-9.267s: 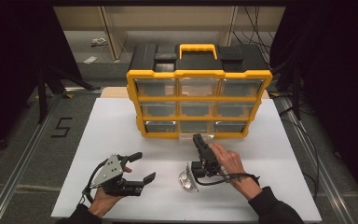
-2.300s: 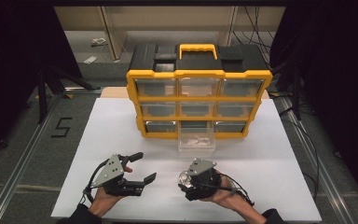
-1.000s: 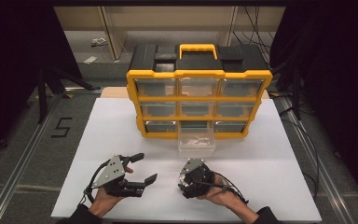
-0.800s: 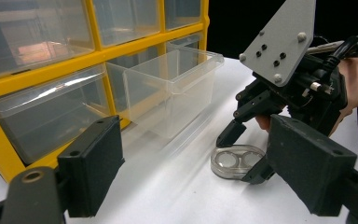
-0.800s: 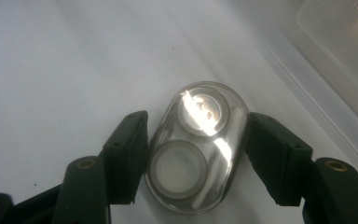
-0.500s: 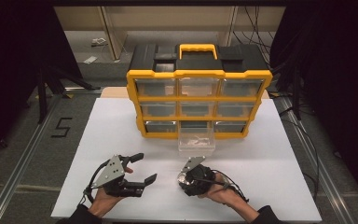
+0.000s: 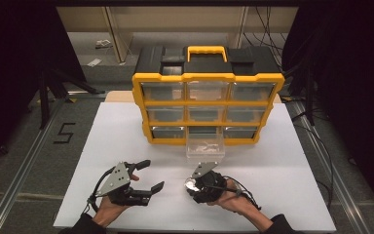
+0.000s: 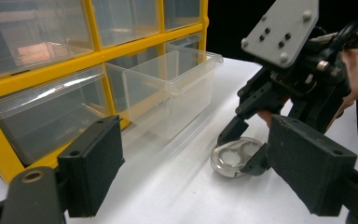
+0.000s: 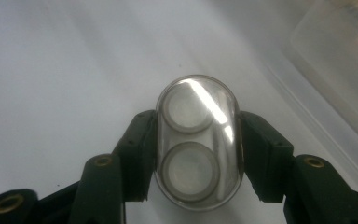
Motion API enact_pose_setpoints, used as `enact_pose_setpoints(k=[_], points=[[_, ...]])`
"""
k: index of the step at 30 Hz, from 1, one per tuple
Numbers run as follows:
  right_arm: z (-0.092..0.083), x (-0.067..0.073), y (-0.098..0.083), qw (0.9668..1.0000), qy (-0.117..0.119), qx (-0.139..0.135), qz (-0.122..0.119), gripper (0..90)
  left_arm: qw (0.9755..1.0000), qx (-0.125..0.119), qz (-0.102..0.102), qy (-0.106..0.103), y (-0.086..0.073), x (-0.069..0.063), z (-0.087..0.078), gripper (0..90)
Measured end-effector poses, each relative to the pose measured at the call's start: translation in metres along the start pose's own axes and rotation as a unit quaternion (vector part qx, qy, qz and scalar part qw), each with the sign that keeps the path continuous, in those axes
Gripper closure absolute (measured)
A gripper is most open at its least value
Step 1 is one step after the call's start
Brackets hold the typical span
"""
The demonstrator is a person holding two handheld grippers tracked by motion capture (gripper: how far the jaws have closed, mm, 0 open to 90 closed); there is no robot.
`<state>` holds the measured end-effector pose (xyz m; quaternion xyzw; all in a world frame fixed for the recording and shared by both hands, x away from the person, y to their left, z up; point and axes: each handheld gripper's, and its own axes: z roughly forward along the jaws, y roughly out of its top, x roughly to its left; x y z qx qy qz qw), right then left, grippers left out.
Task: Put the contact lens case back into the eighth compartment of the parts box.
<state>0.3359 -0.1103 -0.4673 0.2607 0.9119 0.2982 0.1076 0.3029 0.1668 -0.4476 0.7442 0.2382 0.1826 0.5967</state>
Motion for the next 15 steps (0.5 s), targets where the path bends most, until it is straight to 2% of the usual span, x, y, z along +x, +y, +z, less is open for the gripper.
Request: enact_pose_setpoints(k=[4, 15], points=[[-0.007, 0.002, 0.002, 0.9997, -0.003, -0.022, -0.01, 49.6, 1.0, -0.002, -0.002, 0.0, 0.0, 0.0, 0.0, 18.1], [-0.022, -0.002, 0.007, 0.9975, -0.012, -0.07, -0.004, 49.6, 1.0, -0.007, -0.002, 0.0, 0.001, 0.0, -0.001, 18.1]])
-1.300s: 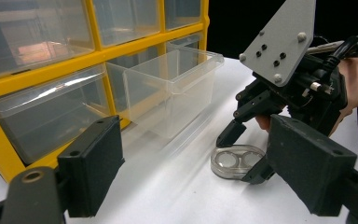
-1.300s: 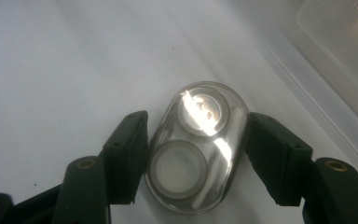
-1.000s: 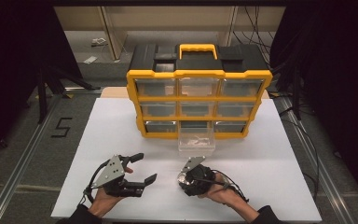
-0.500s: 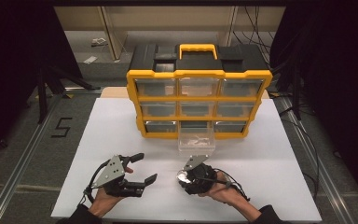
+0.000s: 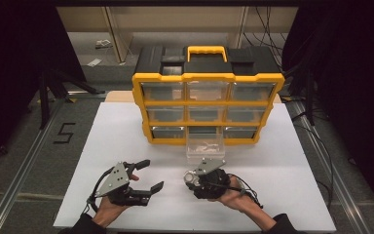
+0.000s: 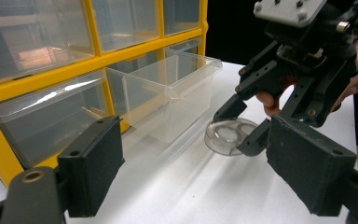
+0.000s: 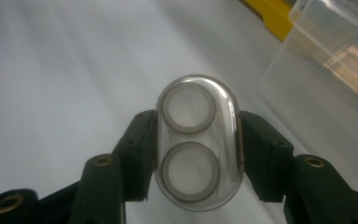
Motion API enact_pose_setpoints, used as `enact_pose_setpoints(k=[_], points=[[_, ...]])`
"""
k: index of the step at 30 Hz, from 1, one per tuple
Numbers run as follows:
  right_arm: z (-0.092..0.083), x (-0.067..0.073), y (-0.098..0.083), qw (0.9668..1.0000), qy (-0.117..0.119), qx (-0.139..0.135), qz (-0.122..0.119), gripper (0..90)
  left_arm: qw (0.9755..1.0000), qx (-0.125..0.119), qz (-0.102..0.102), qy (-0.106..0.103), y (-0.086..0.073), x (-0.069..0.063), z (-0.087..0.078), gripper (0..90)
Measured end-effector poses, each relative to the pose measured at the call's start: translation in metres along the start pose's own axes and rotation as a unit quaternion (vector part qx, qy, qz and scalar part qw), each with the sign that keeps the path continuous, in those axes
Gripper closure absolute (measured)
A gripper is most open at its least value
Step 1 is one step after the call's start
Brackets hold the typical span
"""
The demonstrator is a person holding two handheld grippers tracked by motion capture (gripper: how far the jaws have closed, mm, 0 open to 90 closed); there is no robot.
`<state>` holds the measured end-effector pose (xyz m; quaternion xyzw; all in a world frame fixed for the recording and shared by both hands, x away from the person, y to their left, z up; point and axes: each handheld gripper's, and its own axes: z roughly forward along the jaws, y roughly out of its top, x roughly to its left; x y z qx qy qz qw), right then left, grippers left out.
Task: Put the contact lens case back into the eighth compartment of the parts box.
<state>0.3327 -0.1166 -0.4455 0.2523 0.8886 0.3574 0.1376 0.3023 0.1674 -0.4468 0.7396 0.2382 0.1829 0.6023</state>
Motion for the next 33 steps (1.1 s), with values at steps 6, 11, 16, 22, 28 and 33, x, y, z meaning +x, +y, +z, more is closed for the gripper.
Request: enact_pose_setpoints(k=[6, 11, 16, 22, 28, 33], points=[[-0.007, -0.001, 0.003, 0.9998, -0.002, -0.02, 0.002, 49.6, 1.0, -0.004, -0.003, 0.0, 0.0, 0.001, 0.0, 18.1], [-0.011, -0.001, 0.005, 0.9995, -0.001, -0.031, -0.001, 49.6, 1.0, -0.006, -0.002, 0.001, 0.0, 0.001, 0.0, 18.1], [-0.016, -0.001, 0.009, 0.9989, 0.001, -0.046, -0.005, 49.6, 1.0, -0.006, -0.002, 0.001, 0.0, 0.001, 0.0, 18.0], [-0.022, 0.0, 0.012, 0.9983, -0.002, -0.057, -0.01, 49.6, 1.0, -0.008, -0.001, 0.001, 0.001, 0.0, 0.0, 18.1], [-0.03, -0.003, 0.019, 0.9969, -0.006, -0.077, -0.009, 49.6, 1.0, -0.008, 0.0, 0.001, 0.001, 0.001, 0.0, 18.1], [-0.04, -0.006, 0.027, 0.9952, -0.014, -0.096, -0.008, 49.6, 1.0, -0.006, 0.0, 0.001, 0.0, 0.0, 0.0, 18.0]])
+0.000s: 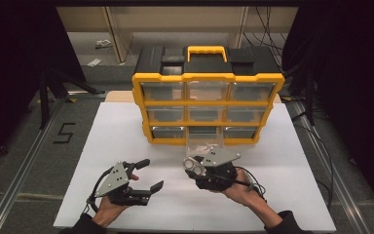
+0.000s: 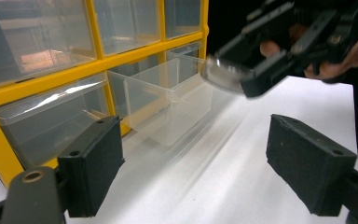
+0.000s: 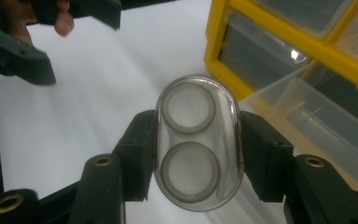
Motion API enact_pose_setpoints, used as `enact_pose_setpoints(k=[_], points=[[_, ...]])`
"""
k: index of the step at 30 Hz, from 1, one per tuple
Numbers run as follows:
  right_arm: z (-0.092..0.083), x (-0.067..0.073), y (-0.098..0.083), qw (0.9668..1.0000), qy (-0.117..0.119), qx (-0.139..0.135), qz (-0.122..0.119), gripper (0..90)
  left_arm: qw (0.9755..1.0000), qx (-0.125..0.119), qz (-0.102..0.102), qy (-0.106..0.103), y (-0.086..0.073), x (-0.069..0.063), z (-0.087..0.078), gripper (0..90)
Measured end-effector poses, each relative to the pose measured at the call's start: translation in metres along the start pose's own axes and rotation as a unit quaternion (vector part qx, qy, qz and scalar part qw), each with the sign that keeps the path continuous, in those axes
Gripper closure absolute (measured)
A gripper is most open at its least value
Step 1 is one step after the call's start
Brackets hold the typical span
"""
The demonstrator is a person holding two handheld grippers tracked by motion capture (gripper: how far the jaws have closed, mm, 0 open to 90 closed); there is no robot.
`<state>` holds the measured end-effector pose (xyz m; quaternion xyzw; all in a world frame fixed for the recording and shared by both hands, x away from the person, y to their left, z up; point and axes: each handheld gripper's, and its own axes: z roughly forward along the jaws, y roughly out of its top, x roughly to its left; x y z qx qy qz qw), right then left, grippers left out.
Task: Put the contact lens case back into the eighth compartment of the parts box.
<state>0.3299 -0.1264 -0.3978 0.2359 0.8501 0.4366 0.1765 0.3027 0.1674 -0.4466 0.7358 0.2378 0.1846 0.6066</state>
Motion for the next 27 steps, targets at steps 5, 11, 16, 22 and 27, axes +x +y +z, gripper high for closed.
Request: enact_pose_setpoints(k=[5, 11, 16, 22, 27], points=[[-0.005, -0.004, 0.008, 0.9999, -0.009, -0.014, 0.0, 49.6, 1.0, -0.001, -0.001, 0.001, 0.0, 0.0, 0.0, 18.1], [-0.006, -0.01, 0.017, 0.9995, -0.019, -0.026, 0.004, 49.6, 1.0, 0.001, -0.001, 0.001, 0.0, 0.001, 0.0, 18.1], [-0.007, -0.015, 0.023, 0.9991, -0.028, -0.033, 0.008, 49.6, 1.0, 0.001, -0.002, 0.001, 0.0, 0.001, 0.001, 18.1], [-0.007, -0.022, 0.029, 0.9984, -0.038, -0.039, 0.016, 49.6, 1.0, -0.001, -0.002, 0.002, 0.0, 0.001, 0.001, 18.0], [-0.006, -0.029, 0.035, 0.9976, -0.046, -0.047, 0.023, 49.7, 1.0, -0.002, -0.003, 0.002, 0.0, 0.002, 0.001, 18.0]])
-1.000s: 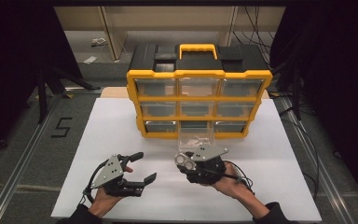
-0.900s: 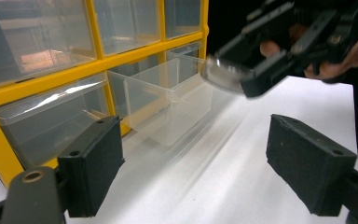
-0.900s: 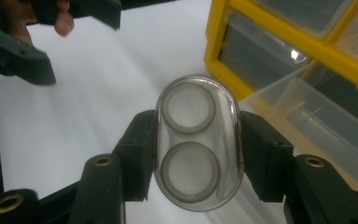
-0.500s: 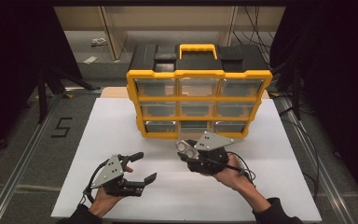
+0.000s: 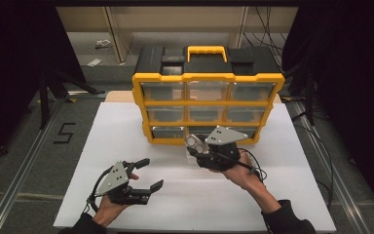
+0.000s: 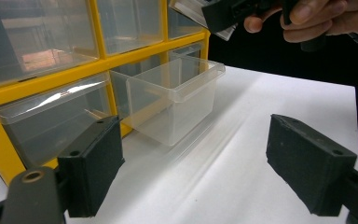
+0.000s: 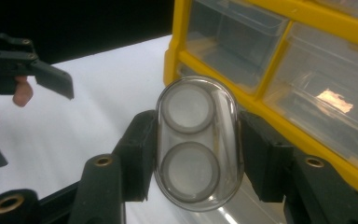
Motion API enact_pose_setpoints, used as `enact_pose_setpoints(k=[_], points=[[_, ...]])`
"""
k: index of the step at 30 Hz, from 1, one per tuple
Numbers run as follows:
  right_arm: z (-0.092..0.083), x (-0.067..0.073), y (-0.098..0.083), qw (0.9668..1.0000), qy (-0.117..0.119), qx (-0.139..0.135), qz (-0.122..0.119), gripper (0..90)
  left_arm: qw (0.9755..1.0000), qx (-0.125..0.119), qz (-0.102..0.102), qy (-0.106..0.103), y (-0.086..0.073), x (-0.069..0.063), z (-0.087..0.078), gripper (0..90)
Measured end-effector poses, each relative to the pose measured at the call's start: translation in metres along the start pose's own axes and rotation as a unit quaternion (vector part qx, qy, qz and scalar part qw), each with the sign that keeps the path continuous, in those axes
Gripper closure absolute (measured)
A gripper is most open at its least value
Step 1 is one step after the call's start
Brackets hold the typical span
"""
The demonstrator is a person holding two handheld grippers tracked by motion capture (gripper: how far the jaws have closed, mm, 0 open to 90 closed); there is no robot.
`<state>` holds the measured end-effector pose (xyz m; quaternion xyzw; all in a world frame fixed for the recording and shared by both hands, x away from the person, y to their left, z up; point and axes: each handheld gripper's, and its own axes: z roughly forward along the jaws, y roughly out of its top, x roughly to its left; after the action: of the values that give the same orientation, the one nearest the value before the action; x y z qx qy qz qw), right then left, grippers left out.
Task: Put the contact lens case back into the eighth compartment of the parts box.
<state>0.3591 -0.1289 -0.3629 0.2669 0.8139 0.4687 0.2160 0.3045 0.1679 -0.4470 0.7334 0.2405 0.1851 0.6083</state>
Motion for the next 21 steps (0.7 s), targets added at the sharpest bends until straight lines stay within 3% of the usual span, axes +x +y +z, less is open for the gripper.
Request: enact_pose_setpoints(k=[21], points=[[0.023, -0.014, -0.001, 0.9994, -0.022, 0.021, 0.017, 49.6, 1.0, 0.0, 0.0, -0.002, 0.0, -0.001, 0.0, 18.0]])
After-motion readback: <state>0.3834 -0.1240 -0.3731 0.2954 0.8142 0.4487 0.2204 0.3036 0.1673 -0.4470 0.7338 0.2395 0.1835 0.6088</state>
